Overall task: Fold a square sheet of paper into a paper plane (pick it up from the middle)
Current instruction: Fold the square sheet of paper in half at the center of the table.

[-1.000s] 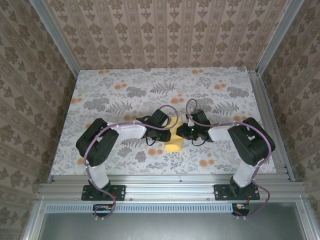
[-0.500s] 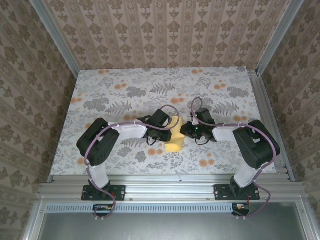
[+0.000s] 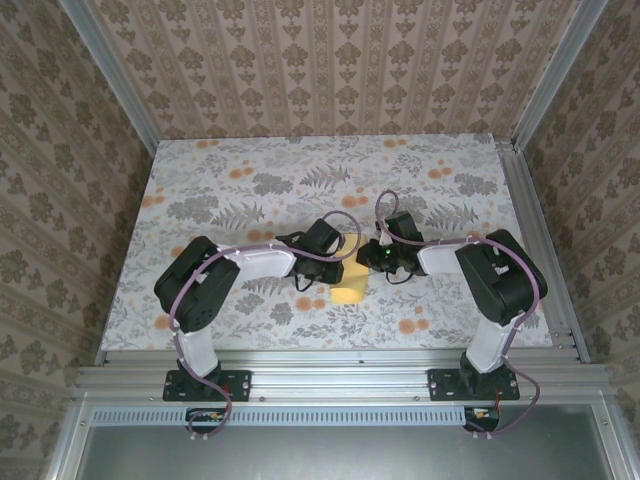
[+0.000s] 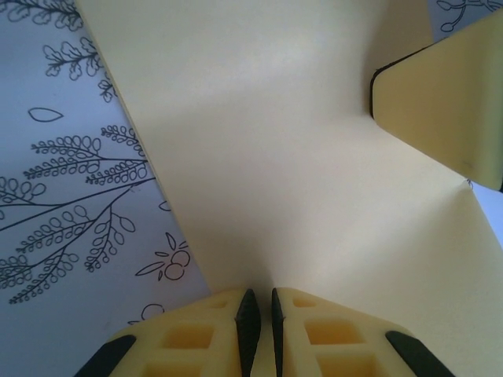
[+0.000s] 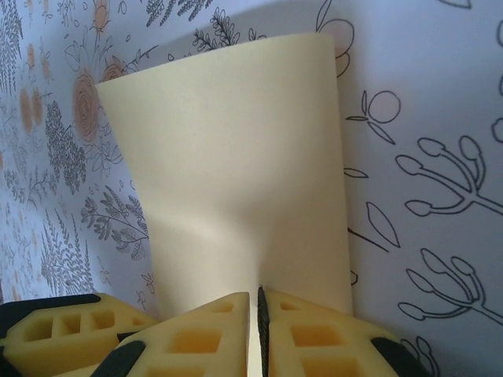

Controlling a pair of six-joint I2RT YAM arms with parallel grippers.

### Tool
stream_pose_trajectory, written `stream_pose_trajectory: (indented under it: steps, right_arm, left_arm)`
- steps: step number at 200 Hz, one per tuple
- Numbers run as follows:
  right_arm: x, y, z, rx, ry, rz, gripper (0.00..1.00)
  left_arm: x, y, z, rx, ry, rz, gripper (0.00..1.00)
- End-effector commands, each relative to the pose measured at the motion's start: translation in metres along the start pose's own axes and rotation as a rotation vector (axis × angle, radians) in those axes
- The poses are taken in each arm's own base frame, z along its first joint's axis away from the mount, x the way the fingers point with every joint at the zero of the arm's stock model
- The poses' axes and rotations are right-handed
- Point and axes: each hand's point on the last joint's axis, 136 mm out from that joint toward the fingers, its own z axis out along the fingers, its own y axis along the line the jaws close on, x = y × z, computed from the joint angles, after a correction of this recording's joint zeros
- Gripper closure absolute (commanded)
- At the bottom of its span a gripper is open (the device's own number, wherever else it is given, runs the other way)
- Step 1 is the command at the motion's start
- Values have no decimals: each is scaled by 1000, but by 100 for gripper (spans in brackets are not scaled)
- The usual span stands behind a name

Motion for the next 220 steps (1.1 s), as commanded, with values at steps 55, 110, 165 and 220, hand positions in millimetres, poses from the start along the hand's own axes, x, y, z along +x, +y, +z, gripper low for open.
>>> stream_pose_trajectory:
  steps: [55, 110, 165, 220]
  right_arm:
    - [-14, -41, -19, 134, -40, -1, 84]
    - [-18, 12, -21, 12, -48, -49, 84]
    - [-23, 7, -1, 38, -35, -53, 84]
    - [-30, -18, 6, 119, -34, -50, 85]
  left_arm:
    - [81, 54, 18, -201, 275, -3, 81]
    - [76, 51, 17, -192, 270, -2, 81]
    - [77, 51, 17, -194, 277, 4, 81]
    - [80, 52, 15, -200, 284, 9, 82]
